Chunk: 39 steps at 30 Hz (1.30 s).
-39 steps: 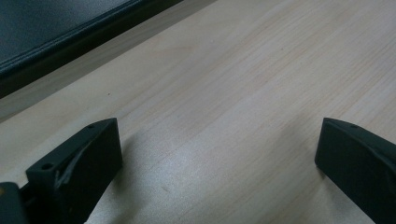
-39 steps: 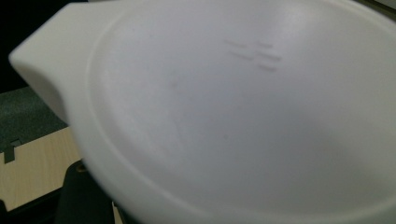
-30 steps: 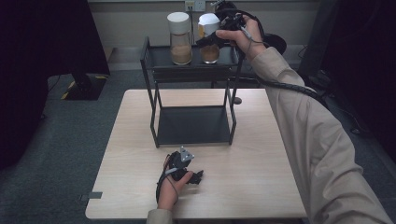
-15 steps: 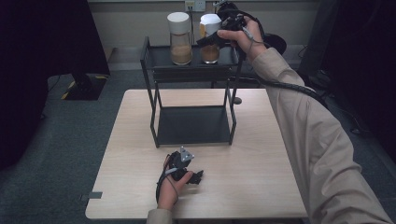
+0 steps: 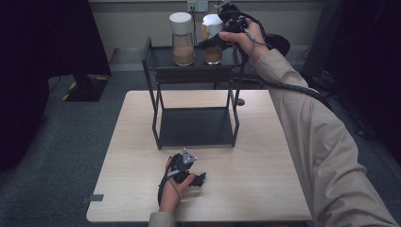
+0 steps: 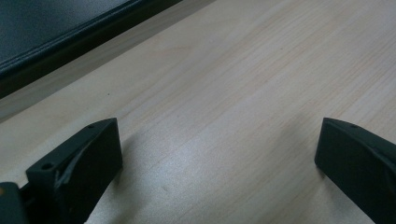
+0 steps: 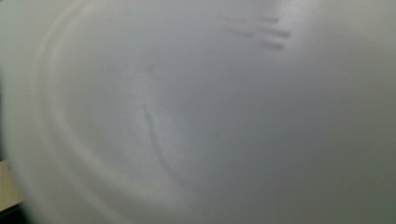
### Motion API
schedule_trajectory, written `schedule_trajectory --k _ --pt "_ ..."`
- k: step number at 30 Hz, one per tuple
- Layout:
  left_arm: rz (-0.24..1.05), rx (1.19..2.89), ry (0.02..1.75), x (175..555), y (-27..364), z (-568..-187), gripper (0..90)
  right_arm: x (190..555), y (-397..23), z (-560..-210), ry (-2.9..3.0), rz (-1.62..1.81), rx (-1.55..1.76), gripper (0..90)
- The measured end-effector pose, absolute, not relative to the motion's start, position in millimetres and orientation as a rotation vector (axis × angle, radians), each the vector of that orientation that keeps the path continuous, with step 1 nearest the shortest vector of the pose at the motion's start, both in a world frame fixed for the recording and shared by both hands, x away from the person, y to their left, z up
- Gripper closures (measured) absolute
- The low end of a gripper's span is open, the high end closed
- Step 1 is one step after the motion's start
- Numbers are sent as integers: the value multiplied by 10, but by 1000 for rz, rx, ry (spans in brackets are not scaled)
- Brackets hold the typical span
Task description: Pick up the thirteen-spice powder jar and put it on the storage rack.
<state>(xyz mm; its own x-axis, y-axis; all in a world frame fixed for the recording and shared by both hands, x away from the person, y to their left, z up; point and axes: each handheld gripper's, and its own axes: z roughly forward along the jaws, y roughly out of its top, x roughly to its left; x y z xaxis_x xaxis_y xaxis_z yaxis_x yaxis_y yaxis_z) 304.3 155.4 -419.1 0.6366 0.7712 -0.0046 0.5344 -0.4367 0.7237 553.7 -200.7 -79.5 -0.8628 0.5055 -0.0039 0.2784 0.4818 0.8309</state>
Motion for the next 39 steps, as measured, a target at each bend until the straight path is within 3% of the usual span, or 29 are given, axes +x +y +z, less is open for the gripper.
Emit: schedule_trajectory --k 4,13,39 --pt "428 2146 1014 3043 1554 -4191 0 5496 -2015 -814 2452 1335 716 76" --pt "428 2146 1013 3043 1554 -4191 0 5321 -2082 -824 2387 1346 745 3" --pt "431 2146 1014 3041 1551 -4191 0 4696 -2213 -899 2313 1353 770 11"
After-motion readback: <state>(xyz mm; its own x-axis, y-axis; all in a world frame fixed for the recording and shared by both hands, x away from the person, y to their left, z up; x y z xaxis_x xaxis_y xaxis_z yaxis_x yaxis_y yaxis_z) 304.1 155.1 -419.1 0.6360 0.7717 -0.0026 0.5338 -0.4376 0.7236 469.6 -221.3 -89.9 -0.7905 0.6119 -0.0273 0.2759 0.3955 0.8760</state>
